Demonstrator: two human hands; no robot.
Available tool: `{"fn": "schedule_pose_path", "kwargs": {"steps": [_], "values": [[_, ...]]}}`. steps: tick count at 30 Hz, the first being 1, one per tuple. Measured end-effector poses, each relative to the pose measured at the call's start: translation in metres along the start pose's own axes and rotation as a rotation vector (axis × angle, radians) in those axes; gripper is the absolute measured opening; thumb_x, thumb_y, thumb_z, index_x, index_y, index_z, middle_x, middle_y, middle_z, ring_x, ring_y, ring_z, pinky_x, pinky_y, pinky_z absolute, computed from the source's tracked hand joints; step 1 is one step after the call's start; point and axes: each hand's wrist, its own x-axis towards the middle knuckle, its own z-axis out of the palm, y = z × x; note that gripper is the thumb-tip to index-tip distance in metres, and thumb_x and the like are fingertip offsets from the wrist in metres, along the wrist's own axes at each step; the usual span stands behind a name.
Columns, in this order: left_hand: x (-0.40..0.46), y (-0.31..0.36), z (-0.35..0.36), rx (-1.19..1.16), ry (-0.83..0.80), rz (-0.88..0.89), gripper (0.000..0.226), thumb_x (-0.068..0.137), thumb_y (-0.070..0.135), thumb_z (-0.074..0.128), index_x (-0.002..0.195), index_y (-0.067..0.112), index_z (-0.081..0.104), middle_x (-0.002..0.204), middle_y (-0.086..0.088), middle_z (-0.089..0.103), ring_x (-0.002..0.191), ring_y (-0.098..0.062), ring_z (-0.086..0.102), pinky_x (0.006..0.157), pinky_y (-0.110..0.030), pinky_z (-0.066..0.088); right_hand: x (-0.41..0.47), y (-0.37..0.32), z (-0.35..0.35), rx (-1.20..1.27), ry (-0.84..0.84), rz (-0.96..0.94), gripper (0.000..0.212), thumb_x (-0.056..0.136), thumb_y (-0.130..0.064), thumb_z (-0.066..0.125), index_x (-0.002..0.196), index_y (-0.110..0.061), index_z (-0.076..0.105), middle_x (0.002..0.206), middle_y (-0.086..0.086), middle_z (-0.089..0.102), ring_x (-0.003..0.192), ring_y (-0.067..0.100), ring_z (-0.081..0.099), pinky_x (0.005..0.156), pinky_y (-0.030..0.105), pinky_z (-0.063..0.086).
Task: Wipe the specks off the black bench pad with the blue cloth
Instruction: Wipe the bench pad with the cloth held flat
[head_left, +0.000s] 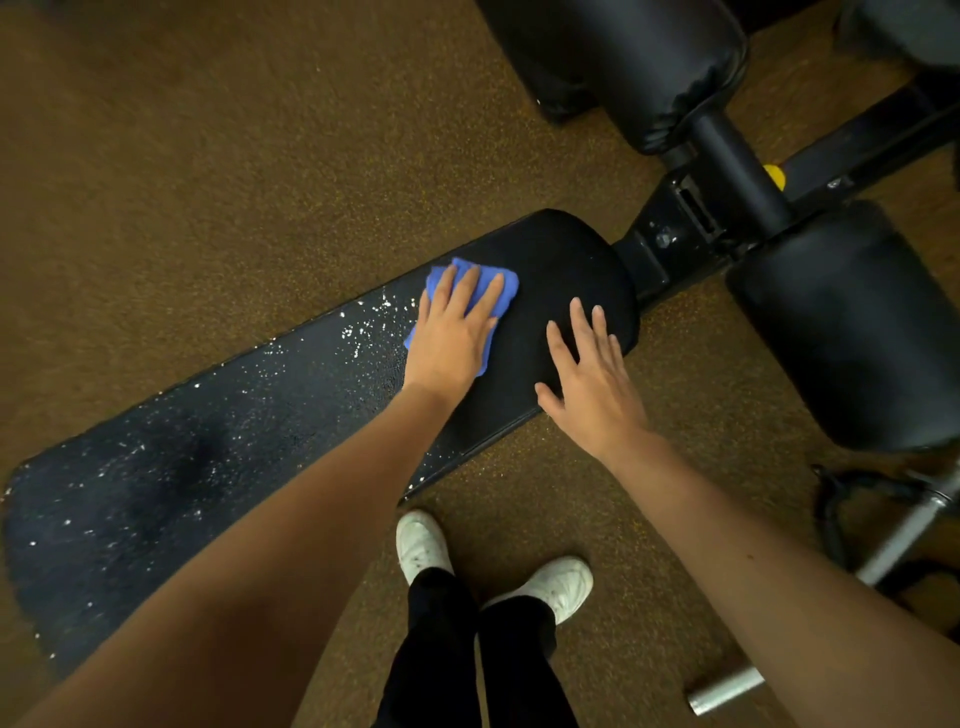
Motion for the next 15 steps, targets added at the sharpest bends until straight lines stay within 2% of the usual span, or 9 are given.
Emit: {"fn": "schedule_pose_path", "kwargs": {"steps": [2, 3, 6, 9, 11, 13, 15], "values": [[-0.010, -0.007, 0.001, 0.028, -0.001, 0.048, 0.047, 0.095, 0.029, 0.032, 0.136, 0.011, 0.045, 0.138, -0.020, 0.045, 0.131, -0.042, 0.035, 0.103, -0.056, 0.034, 0.000, -0.002, -0.001, -0.012, -0.007, 0.008, 0.072, 0.094, -0.038, 0.047, 0.149, -0.014, 0.008, 0.156, 0.014, -0.013, 0.143, 0.032, -0.012, 0.116, 0.045, 0.007], [-0.011, -0.011, 0.001, 0.029, -0.001, 0.032, 0.047, 0.095, 0.030, 0.032, 0.137, 0.012, 0.044, 0.139, -0.019, 0.044, 0.133, -0.041, 0.033, 0.105, -0.056, 0.033, 0.000, -0.002, -0.001, -0.019, -0.012, 0.008, 0.072, 0.094, -0.038, 0.046, 0.149, -0.014, 0.007, 0.156, 0.014, -0.013, 0.142, 0.033, -0.012, 0.116, 0.045, 0.007], [0.003, -0.014, -0.003, -0.005, 0.020, -0.093, 0.045, 0.100, 0.025, 0.036, 0.143, 0.016, 0.032, 0.149, -0.016, 0.030, 0.140, -0.036, 0.016, 0.114, -0.048, 0.018, 0.000, -0.003, -0.001, -0.028, -0.017, 0.010, 0.072, 0.095, -0.038, 0.046, 0.149, -0.014, 0.007, 0.156, 0.015, -0.013, 0.142, 0.033, -0.012, 0.116, 0.045, 0.006], [0.025, -0.009, -0.007, -0.036, 0.044, -0.162, 0.045, 0.101, 0.023, 0.034, 0.145, 0.017, 0.028, 0.150, -0.014, 0.027, 0.141, -0.035, 0.012, 0.115, -0.046, 0.012, 0.001, -0.004, -0.001, -0.027, -0.010, 0.018, 0.071, 0.094, -0.037, 0.047, 0.149, -0.013, 0.008, 0.156, 0.015, -0.011, 0.143, 0.034, -0.011, 0.115, 0.045, 0.007], [0.030, -0.008, -0.006, -0.030, 0.004, -0.104, 0.044, 0.100, 0.024, 0.034, 0.143, 0.014, 0.033, 0.148, -0.017, 0.032, 0.139, -0.037, 0.017, 0.113, -0.049, 0.018, 0.001, -0.005, 0.000, -0.033, -0.009, 0.019, 0.071, 0.094, -0.036, 0.047, 0.149, -0.013, 0.009, 0.156, 0.016, -0.010, 0.142, 0.034, -0.011, 0.115, 0.046, 0.007], [0.019, -0.009, -0.005, 0.013, -0.043, 0.044, 0.046, 0.098, 0.029, 0.030, 0.140, 0.012, 0.040, 0.143, -0.017, 0.040, 0.135, -0.040, 0.028, 0.108, -0.053, 0.028, 0.001, -0.005, 0.001, -0.026, 0.000, 0.016, 0.070, 0.094, -0.035, 0.048, 0.149, -0.012, 0.010, 0.156, 0.016, -0.009, 0.142, 0.035, -0.010, 0.115, 0.046, 0.006], [0.005, -0.016, -0.004, 0.059, -0.068, 0.127, 0.050, 0.095, 0.032, 0.027, 0.138, 0.013, 0.043, 0.140, -0.014, 0.045, 0.132, -0.038, 0.035, 0.103, -0.052, 0.033, 0.001, -0.006, 0.000, -0.020, -0.002, 0.019, 0.070, 0.094, -0.034, 0.049, 0.149, -0.012, 0.011, 0.156, 0.016, -0.009, 0.143, 0.035, -0.010, 0.115, 0.046, 0.007]]}}
